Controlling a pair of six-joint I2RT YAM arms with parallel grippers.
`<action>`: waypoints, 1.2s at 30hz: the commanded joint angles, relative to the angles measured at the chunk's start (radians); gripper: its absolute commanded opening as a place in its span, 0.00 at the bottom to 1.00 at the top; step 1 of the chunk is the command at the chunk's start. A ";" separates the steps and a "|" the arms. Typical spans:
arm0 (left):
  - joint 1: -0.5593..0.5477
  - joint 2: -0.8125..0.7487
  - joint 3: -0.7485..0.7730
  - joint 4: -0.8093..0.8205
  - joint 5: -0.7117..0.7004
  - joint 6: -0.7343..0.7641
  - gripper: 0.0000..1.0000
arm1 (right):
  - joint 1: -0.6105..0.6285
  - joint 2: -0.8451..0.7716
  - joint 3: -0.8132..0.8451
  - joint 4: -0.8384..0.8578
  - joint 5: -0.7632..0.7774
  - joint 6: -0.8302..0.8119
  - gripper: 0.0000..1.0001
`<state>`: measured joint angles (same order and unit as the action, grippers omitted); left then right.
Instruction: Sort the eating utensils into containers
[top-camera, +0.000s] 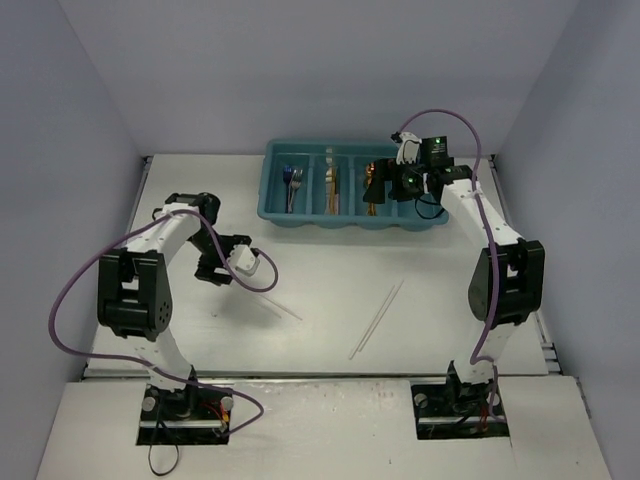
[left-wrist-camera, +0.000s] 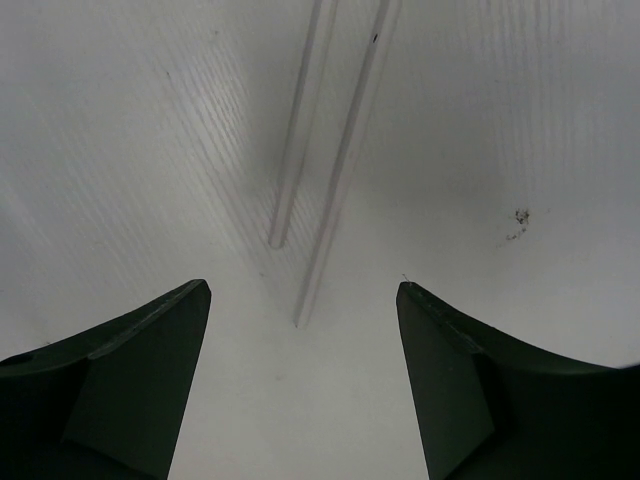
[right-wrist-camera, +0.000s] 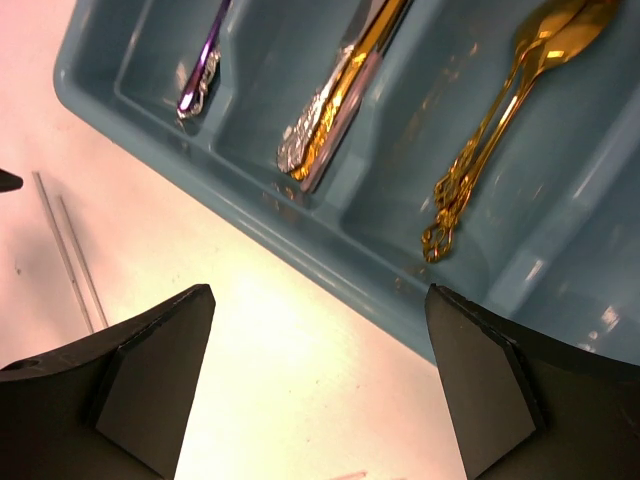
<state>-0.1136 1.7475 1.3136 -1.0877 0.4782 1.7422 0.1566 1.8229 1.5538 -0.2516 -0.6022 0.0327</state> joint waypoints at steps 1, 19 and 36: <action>-0.046 0.002 0.019 -0.012 0.040 0.069 0.71 | -0.007 -0.062 -0.017 0.031 -0.041 -0.025 0.84; -0.102 0.041 -0.167 0.154 -0.122 0.184 0.66 | -0.040 -0.074 -0.020 0.028 -0.065 -0.018 0.83; -0.166 -0.004 -0.298 0.365 -0.150 -0.033 0.04 | -0.042 -0.078 -0.036 0.026 -0.084 -0.010 0.81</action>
<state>-0.2582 1.7097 1.0482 -0.8207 0.2805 1.7676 0.1184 1.8099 1.5178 -0.2554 -0.6458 0.0216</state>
